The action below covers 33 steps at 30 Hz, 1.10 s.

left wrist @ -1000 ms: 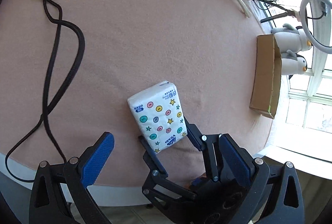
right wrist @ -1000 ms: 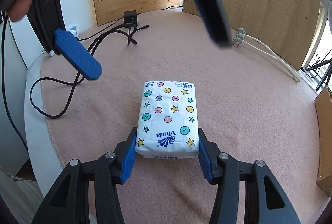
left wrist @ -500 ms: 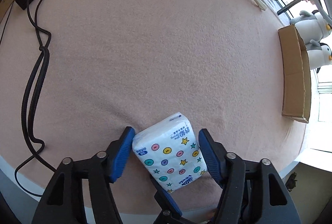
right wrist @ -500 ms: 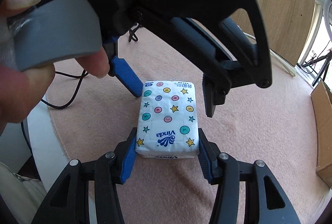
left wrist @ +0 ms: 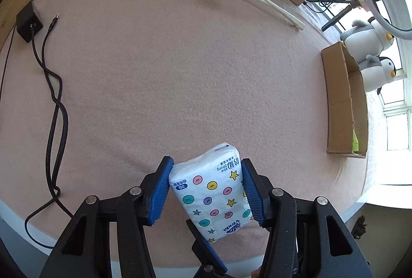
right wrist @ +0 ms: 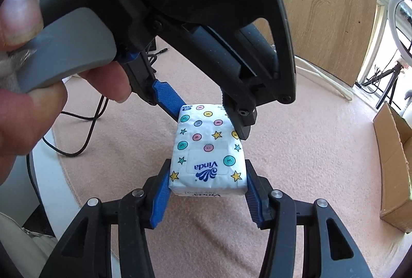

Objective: Organize objects
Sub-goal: 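Carry the tissue pack in the right gripper over the box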

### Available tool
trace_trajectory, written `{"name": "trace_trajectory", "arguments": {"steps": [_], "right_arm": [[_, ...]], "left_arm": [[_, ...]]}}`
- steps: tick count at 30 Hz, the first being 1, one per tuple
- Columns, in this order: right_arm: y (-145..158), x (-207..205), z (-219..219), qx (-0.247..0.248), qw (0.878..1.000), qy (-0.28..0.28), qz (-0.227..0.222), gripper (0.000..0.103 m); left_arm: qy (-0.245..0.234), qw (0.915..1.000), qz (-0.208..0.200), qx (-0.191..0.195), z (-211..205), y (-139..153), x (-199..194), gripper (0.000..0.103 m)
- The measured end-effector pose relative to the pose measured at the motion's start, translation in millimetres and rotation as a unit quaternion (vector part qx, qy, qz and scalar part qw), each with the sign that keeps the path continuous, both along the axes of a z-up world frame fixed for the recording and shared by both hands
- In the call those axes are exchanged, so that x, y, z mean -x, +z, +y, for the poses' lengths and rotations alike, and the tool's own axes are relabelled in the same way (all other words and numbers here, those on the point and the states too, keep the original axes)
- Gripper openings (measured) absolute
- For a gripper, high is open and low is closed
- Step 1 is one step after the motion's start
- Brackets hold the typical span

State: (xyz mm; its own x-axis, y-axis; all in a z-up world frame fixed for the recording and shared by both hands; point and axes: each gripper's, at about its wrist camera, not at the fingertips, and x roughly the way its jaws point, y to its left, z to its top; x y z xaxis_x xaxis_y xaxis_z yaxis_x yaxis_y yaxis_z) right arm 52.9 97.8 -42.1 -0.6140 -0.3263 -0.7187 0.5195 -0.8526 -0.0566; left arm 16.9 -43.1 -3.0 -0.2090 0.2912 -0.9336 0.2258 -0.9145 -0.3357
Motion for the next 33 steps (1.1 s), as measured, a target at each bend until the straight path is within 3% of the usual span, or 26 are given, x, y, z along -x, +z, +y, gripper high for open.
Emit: {"name": "trace_trajectory", "arguments": {"steps": [6, 9, 15, 25, 33], "right_arm": [[38.6, 6.5, 12.5, 0.009, 0.999, -0.02, 0.038, 0.047], [56.4, 17.2, 3.5, 0.01, 0.998, -0.031, 0.056, 0.047], [78.3, 16.3, 12.8, 0.007, 0.995, -0.053, 0.081, 0.047], [86.1, 22.7, 47.3, 0.014, 0.991, -0.094, 0.099, 0.047], [79.3, 41.3, 104.2, 0.017, 0.984, -0.146, 0.101, 0.047]], "left_arm": [[-0.016, 0.9986, 0.051, -0.003, 2.7, 56.7, 4.8, 0.057], [-0.025, 0.997, 0.072, -0.002, 27.3, 78.0, 11.3, 0.057], [-0.046, 0.9942, 0.097, -0.002, 52.2, 95.5, 24.9, 0.057], [-0.089, 0.9899, 0.11, 0.008, 112.1, 70.0, 67.6, 0.057], [-0.147, 0.9829, 0.111, 0.01, 181.8, 63.5, 102.3, 0.057]]}}
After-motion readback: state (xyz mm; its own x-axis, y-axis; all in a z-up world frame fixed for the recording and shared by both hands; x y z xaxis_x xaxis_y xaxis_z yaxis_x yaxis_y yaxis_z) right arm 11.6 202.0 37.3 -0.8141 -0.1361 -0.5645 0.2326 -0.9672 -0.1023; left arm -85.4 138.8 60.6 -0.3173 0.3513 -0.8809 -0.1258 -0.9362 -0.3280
